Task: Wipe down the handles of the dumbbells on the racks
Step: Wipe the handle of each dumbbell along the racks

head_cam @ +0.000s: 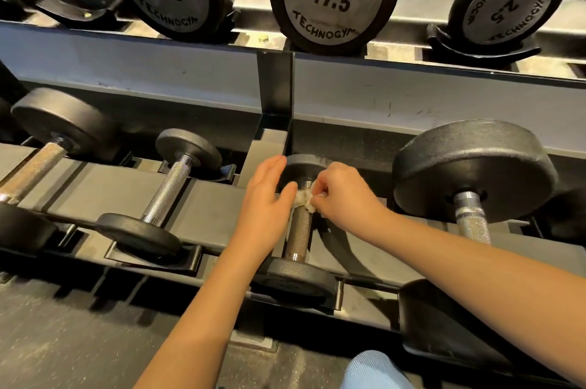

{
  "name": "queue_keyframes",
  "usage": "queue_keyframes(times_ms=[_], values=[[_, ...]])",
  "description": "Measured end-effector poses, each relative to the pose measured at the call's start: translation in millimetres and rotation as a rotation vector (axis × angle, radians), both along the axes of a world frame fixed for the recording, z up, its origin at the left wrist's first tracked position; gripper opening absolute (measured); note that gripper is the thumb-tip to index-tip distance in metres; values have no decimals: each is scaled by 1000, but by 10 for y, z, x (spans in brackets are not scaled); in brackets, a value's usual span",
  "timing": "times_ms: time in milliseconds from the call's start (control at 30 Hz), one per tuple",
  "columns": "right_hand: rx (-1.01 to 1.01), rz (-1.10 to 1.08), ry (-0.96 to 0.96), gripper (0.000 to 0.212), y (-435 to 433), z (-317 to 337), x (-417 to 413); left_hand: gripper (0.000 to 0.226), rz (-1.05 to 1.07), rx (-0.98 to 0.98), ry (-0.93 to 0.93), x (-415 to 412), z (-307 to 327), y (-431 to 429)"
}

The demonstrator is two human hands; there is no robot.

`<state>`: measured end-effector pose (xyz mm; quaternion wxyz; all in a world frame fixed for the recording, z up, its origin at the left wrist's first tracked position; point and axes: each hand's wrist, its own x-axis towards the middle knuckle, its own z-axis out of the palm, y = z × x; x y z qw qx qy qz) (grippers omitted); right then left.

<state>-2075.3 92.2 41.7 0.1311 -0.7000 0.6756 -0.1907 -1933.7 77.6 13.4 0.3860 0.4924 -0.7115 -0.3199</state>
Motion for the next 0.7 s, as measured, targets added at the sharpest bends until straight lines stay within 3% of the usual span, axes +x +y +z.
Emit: queue_keyframes(times_ms=[167,233,333,567,700], values=[[-74,190,221,19,35,-93,166,51,-73,64,24,-27,-122,-22],[-129,192,212,16,13,-84,163,49,-72,63,38,-10,-136,-30],[-143,164,180,29,7,-73,127,47,-66,60,59,16,-156,-32],[-151,56,300,13,37,-56,89,45,-44,115,111,48,-232,-79],[-73,40,164,17,30,-86,101,46,-54,149,137,40,-247,-90]])
